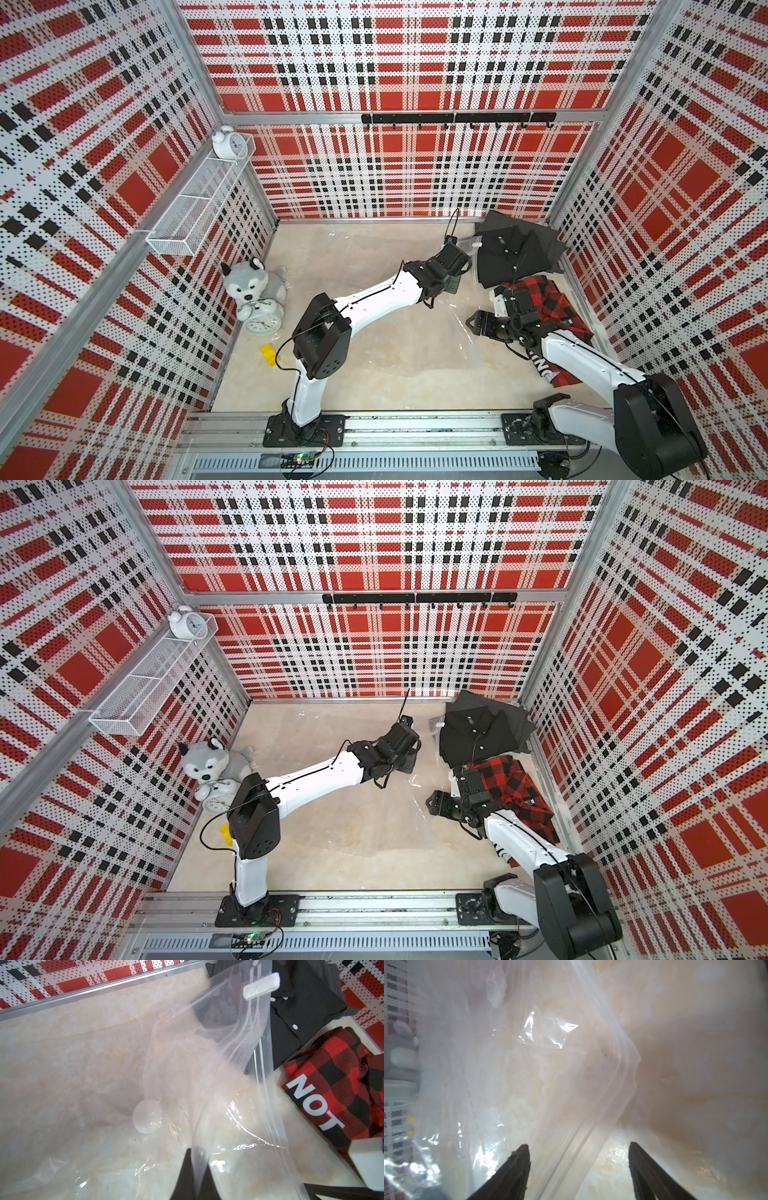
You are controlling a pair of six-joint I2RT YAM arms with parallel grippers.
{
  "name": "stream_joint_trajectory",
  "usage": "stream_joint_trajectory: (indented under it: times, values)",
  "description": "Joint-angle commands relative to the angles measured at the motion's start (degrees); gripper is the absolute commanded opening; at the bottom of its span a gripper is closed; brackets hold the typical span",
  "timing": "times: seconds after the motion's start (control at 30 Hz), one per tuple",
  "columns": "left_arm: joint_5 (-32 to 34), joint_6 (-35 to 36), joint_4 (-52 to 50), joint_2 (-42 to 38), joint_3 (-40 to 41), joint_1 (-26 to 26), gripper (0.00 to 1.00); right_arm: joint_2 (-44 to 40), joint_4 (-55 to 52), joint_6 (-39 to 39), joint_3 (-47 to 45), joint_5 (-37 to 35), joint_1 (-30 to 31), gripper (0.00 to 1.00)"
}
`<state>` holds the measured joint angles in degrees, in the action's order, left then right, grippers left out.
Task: Place the folded shirt into the vacuum bag
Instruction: Open the vacuum bag at the center of the board.
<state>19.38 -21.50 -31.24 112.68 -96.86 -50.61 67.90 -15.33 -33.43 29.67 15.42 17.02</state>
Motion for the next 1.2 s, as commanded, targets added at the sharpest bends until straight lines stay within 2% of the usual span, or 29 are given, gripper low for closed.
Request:
stream_joint_trajectory:
  times: [0.0,0.17,0.3,0.4,0.53,0.73,0.83,0.97,1.17]
  values:
    - [1.72,1.85,0.00,-5.57,1.56,2.00,0.00,0.16,-1.89,0.84,-0.23,-4.07,0.40,0.76]
    - [3.07,2.72,-0.46,-10.80,4.39,5.09,0.00,-0.31,-2.08,0.13,-0.37,-5.58,0.46,0.67]
    - [3.92,3.53,-1.17,-13.70,5.44,6.21,0.00,-0.65,-2.52,-0.09,0.49,-6.05,0.46,0.65]
    - [3.16,3.81,-0.87,-14.25,6.58,5.99,0.00,-2.14,-0.74,-0.75,1.27,-2.82,0.53,0.65]
    - [2.29,4.07,0.48,-12.25,8.68,4.07,0.00,-5.38,-1.11,-0.87,3.60,-2.08,0.77,0.69]
    - [-0.45,3.74,4.26,-7.64,10.17,2.45,0.00,-8.92,-9.65,-0.78,8.60,-14.54,0.01,0.75]
    - [-2.81,3.73,6.38,-4.82,10.17,2.37,0.00,-10.86,-12.09,-0.13,9.99,-16.84,-1.81,0.75]
    - [-4.81,4.35,7.31,-0.81,8.27,1.46,0.00,-10.93,-12.64,2.23,12.14,-15.43,-2.95,0.76]
    - [-6.13,4.47,7.44,0.88,7.48,0.69,0.00,-4.42,-8.18,5.23,13.73,-9.21,-2.95,0.75]
